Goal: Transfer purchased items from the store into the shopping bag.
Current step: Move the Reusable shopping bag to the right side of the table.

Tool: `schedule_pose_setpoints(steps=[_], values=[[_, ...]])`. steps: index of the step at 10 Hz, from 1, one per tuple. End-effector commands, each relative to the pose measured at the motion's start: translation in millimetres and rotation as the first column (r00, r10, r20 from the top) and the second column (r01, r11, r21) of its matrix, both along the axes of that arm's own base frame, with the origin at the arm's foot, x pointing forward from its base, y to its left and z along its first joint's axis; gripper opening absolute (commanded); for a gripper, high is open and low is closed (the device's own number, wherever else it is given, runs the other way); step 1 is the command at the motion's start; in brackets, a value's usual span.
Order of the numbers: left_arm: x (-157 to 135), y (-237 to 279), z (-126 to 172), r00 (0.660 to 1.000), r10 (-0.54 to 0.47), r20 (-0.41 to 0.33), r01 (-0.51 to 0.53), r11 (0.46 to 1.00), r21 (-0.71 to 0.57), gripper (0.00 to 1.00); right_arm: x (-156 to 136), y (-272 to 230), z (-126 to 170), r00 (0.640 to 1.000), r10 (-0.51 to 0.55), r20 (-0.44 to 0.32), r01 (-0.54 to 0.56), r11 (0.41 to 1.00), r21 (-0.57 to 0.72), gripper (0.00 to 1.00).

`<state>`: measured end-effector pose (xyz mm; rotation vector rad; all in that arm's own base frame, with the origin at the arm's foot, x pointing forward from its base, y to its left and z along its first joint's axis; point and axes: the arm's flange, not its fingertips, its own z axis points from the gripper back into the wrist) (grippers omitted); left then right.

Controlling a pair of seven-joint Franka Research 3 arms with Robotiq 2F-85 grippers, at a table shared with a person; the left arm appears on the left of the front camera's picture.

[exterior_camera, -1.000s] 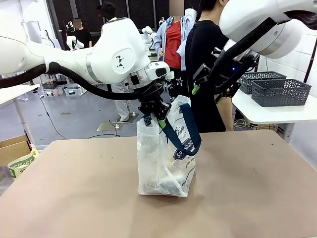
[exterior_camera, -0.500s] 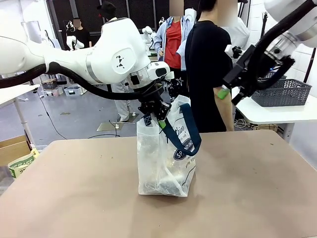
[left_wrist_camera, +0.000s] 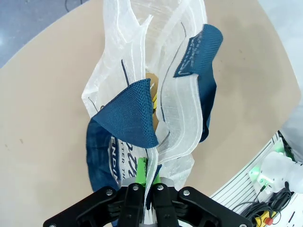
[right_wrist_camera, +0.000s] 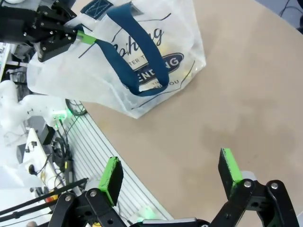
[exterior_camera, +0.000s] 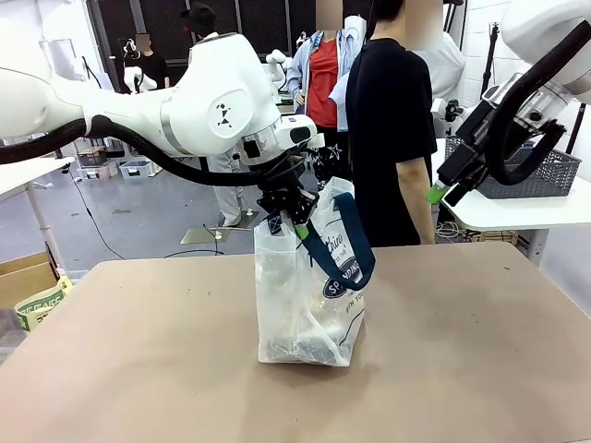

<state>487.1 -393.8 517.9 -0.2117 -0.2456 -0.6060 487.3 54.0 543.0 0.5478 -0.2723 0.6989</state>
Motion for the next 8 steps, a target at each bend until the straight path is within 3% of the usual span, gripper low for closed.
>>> schedule_pose_setpoints(steps=[1,5,8], values=[[3.2,-4.6,10.6,0.999,0.043,0.023,-0.045,0.997,0.068,0.0,-0.1,4.3,7.2,1.0,-0.007,0.0,0.007,1.0,0.001,1.0],[22.0,14.4,70.5,0.991,0.053,0.119,-0.069,0.988,0.135,0.0,-0.1,4.3,7.2,1.0,-0.007,0.0,0.007,1.0,0.001,1.0],[35.7,41.9,113.5,0.973,0.137,0.183,-0.177,0.959,0.22,0.0,-0.1,4.3,7.2,1.0,-0.007,0.0,0.007,1.0,0.001,1.0]])
